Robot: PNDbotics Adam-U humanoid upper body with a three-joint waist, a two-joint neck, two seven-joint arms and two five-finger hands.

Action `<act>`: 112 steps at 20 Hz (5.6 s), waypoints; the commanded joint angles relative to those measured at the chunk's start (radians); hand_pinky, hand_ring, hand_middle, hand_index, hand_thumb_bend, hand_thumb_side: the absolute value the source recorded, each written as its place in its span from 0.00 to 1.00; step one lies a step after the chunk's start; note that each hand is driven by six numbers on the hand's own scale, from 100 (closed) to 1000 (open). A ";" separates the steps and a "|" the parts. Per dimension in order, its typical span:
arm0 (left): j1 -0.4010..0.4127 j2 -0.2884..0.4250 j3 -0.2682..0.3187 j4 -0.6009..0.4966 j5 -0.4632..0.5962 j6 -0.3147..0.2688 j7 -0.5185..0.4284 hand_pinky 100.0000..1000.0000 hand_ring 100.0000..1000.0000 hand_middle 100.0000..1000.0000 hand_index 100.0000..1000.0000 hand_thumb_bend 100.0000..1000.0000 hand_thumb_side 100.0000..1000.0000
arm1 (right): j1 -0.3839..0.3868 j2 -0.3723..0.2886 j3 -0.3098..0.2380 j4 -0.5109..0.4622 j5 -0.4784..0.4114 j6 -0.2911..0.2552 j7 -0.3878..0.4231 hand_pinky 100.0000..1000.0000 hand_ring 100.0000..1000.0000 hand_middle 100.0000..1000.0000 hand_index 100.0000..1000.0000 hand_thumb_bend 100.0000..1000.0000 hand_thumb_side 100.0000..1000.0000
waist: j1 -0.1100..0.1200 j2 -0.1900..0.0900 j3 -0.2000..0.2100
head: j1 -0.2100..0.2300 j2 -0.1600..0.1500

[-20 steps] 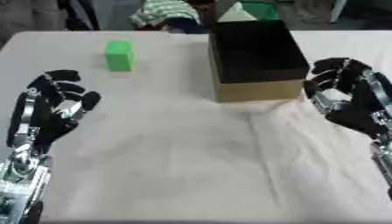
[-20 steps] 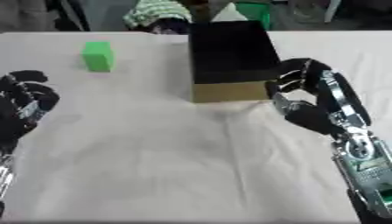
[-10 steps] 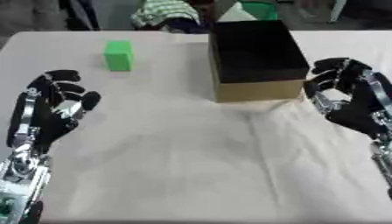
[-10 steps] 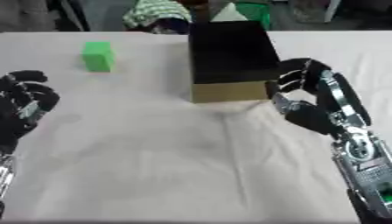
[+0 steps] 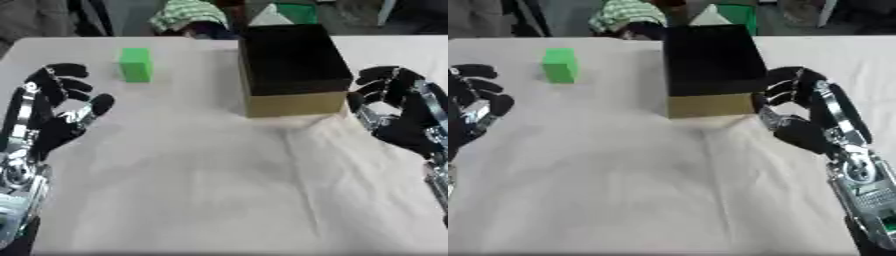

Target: Pick up objects on the table and place them in the box.

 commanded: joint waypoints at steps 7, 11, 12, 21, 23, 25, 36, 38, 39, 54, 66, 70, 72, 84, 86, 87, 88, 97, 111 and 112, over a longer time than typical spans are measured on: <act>-0.214 0.248 -0.035 0.159 -0.102 0.038 -0.141 0.57 0.58 0.60 0.70 0.90 0.41 | -0.004 -0.018 0.000 -0.010 -0.004 -0.001 0.008 0.56 0.59 0.59 0.71 0.22 0.19 | 0.003 -0.024 -0.015 | 0.005 -0.002; -0.332 0.305 -0.070 0.315 -0.187 0.019 -0.227 0.60 0.60 0.61 0.70 0.91 0.39 | -0.002 -0.021 0.005 -0.009 -0.004 -0.001 0.013 0.56 0.59 0.59 0.71 0.22 0.19 | 0.005 -0.029 -0.024 | 0.007 -0.004; -0.363 0.310 -0.078 0.359 -0.215 0.010 -0.250 0.61 0.60 0.62 0.70 0.90 0.37 | -0.002 -0.021 0.007 -0.009 -0.004 -0.001 0.015 0.56 0.59 0.59 0.71 0.22 0.20 | 0.006 -0.030 -0.028 | 0.007 -0.004; -0.568 0.263 -0.076 0.698 -0.471 -0.096 -0.361 0.66 0.65 0.64 0.71 0.92 0.24 | -0.001 -0.025 0.017 -0.007 -0.006 -0.001 0.024 0.56 0.59 0.59 0.71 0.22 0.20 | 0.014 -0.034 -0.057 | 0.009 -0.010; -0.602 0.243 -0.066 0.765 -0.538 -0.113 -0.367 0.68 0.65 0.64 0.71 0.93 0.22 | -0.002 -0.025 0.020 -0.006 -0.006 -0.001 0.028 0.56 0.59 0.59 0.71 0.22 0.20 | 0.016 -0.034 -0.065 | 0.009 -0.013; -0.631 0.224 -0.052 0.825 -0.603 -0.126 -0.360 0.69 0.66 0.64 0.72 0.93 0.21 | -0.003 -0.025 0.022 -0.006 -0.007 -0.001 0.030 0.56 0.59 0.59 0.71 0.22 0.20 | 0.017 -0.034 -0.072 | 0.010 -0.014; -0.699 0.160 0.008 1.002 -0.850 -0.129 -0.268 0.72 0.68 0.66 0.73 0.87 0.13 | -0.020 -0.021 0.032 -0.004 -0.009 -0.001 0.041 0.56 0.59 0.59 0.71 0.22 0.21 | 0.020 -0.024 -0.119 | 0.028 -0.022; -0.697 0.163 0.016 1.012 -0.870 -0.124 -0.250 0.72 0.68 0.66 0.73 0.85 0.10 | -0.021 -0.021 0.033 -0.002 -0.008 -0.002 0.041 0.56 0.59 0.59 0.71 0.22 0.22 | 0.022 -0.020 -0.127 | 0.032 -0.025; -0.695 0.165 0.019 1.016 -0.876 -0.122 -0.243 0.72 0.68 0.66 0.73 0.85 0.10 | -0.021 -0.022 0.033 -0.002 -0.008 -0.002 0.041 0.56 0.59 0.59 0.71 0.22 0.22 | 0.024 -0.017 -0.132 | 0.033 -0.027; -0.676 0.213 0.046 1.019 -0.886 -0.094 -0.177 0.73 0.68 0.65 0.73 0.77 0.03 | -0.039 -0.018 0.036 0.001 0.000 -0.006 0.038 0.56 0.59 0.59 0.71 0.21 0.25 | 0.049 0.052 -0.194 | 0.033 -0.066; -0.671 0.217 0.054 1.026 -0.905 -0.068 -0.117 0.78 0.76 0.74 0.75 0.75 0.03 | -0.059 -0.018 0.040 -0.001 0.004 -0.009 0.040 0.56 0.59 0.59 0.71 0.21 0.26 | 0.055 0.090 -0.205 | 0.030 -0.083; -0.669 0.209 0.052 1.035 -0.907 -0.063 -0.113 0.77 0.74 0.74 0.74 0.74 0.03 | -0.064 -0.016 0.042 -0.002 0.003 -0.009 0.042 0.56 0.59 0.59 0.71 0.21 0.26 | 0.052 0.096 -0.208 | 0.031 -0.088; -0.668 0.207 0.051 1.039 -0.911 -0.058 -0.111 0.75 0.71 0.71 0.73 0.74 0.03 | -0.066 -0.015 0.043 -0.002 0.003 -0.009 0.043 0.56 0.59 0.59 0.71 0.21 0.26 | 0.051 0.097 -0.211 | 0.033 -0.090; -0.667 0.204 0.053 1.023 -0.930 0.001 -0.052 0.63 0.46 0.22 0.65 0.69 0.00 | -0.062 -0.011 0.041 0.002 -0.001 -0.009 0.043 0.56 0.59 0.59 0.71 0.20 0.26 | 0.046 0.079 -0.201 | 0.034 -0.088; -0.667 0.207 0.050 1.010 -0.916 0.003 -0.040 0.63 0.46 0.22 0.65 0.69 0.00 | -0.059 -0.010 0.041 0.003 -0.001 -0.009 0.044 0.56 0.59 0.59 0.71 0.20 0.26 | 0.045 0.072 -0.196 | 0.034 -0.085; -0.668 0.208 0.048 1.001 -0.907 0.003 -0.036 0.62 0.45 0.22 0.65 0.68 0.00 | -0.057 -0.009 0.041 0.004 -0.002 -0.009 0.044 0.56 0.59 0.59 0.71 0.20 0.25 | 0.044 0.067 -0.193 | 0.034 -0.084; -0.668 0.209 0.046 0.991 -0.897 0.002 -0.033 0.62 0.45 0.21 0.65 0.68 0.00 | -0.056 -0.009 0.041 0.005 -0.002 -0.009 0.044 0.56 0.59 0.59 0.71 0.20 0.25 | 0.042 0.062 -0.189 | 0.034 -0.082; -0.678 0.193 -0.017 0.852 -0.768 -0.035 -0.067 0.60 0.45 0.22 0.64 0.66 0.00 | -0.041 -0.004 0.039 0.008 -0.010 -0.009 0.048 0.56 0.59 0.59 0.71 0.20 0.24 | 0.025 0.016 -0.146 | 0.039 -0.065; -0.749 0.028 -0.107 0.747 -0.653 -0.073 -0.134 0.58 0.45 0.22 0.64 0.62 0.00 | -0.042 0.011 0.057 0.009 -0.026 -0.007 0.074 0.56 0.59 0.59 0.71 0.20 0.22 | 0.005 -0.028 -0.141 | 0.066 -0.060; -0.752 0.012 -0.112 0.747 -0.652 -0.077 -0.134 0.58 0.45 0.22 0.64 0.62 0.00 | -0.044 0.012 0.060 0.008 -0.027 -0.007 0.076 0.56 0.59 0.59 0.71 0.20 0.22 | 0.004 -0.029 -0.145 | 0.067 -0.061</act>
